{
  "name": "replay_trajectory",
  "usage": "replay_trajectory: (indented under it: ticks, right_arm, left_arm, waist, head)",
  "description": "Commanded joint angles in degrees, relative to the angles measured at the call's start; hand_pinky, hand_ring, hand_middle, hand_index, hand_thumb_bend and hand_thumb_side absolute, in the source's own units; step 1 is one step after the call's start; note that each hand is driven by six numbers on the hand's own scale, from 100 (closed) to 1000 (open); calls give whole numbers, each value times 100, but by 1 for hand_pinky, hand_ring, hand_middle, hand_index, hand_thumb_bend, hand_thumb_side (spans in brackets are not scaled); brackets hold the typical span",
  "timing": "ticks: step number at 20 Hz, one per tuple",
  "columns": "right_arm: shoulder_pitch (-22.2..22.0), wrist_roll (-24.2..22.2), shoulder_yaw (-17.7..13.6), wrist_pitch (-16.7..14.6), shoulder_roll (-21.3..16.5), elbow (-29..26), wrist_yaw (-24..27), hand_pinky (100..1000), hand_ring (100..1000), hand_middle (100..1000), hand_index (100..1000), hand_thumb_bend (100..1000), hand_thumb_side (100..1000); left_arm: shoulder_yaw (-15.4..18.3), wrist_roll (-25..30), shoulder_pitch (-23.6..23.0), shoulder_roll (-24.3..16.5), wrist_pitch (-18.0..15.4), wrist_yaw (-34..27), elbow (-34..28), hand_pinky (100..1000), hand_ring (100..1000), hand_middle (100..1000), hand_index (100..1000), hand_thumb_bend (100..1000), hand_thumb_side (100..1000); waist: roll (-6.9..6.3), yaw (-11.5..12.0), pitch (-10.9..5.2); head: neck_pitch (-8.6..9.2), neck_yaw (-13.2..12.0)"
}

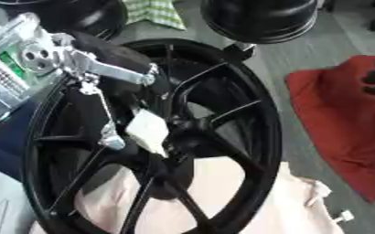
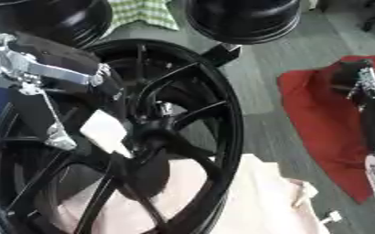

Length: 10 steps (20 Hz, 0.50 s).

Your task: Pull the pin out of the wheel hub.

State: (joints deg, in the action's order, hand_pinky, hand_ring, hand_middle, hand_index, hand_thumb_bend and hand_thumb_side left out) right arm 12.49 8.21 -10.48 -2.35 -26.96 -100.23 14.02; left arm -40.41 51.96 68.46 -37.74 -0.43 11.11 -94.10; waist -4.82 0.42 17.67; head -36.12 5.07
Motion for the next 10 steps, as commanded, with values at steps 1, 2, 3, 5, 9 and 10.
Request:
replay_trajectory:
  ticks: [1,2,3,5,9,10]
  right_arm:
    - [31,1,-52,-16,-81,-71,14,732,707,624,726,100,793]
    - [30,0,-52,-15,-78,-69,14,732,707,624,726,100,793]
    - [31,1,-54,-15,-75,-68,14,732,707,624,726,100,793]
    - [34,3,-57,-16,-68,-67,15,732,707,624,726,100,793]
    - [36,7,-64,-19,-56,-65,20,732,707,624,726,100,793]
    - [36,5,-62,-19,-55,-65,22,732,707,624,726,100,793]
  left_arm:
    - [130,1,77,-80,-47,25,-133,714,649,551,663,351,100]
    - [152,1,78,-79,-47,7,-163,710,643,544,656,345,100]
    - [170,1,83,-81,-47,-6,-196,701,624,512,620,307,100]
    - [199,1,88,-96,-62,1,-270,678,582,423,513,238,100]
    - [247,1,77,-138,-118,115,-402,655,549,363,439,181,100]
    - [261,1,72,-147,-135,149,-427,647,534,340,410,164,100]
  waist:
    - [37,4,-81]
    - [39,7,-80]
    - [41,10,-78]
    - [43,16,-75]
    - [43,26,-75]
    - [45,27,-76]
  head:
    - [76,-19]
    - [76,-22]
    - [77,-26]
    - [77,-34]
    - [77,-44]
    - [79,-48]
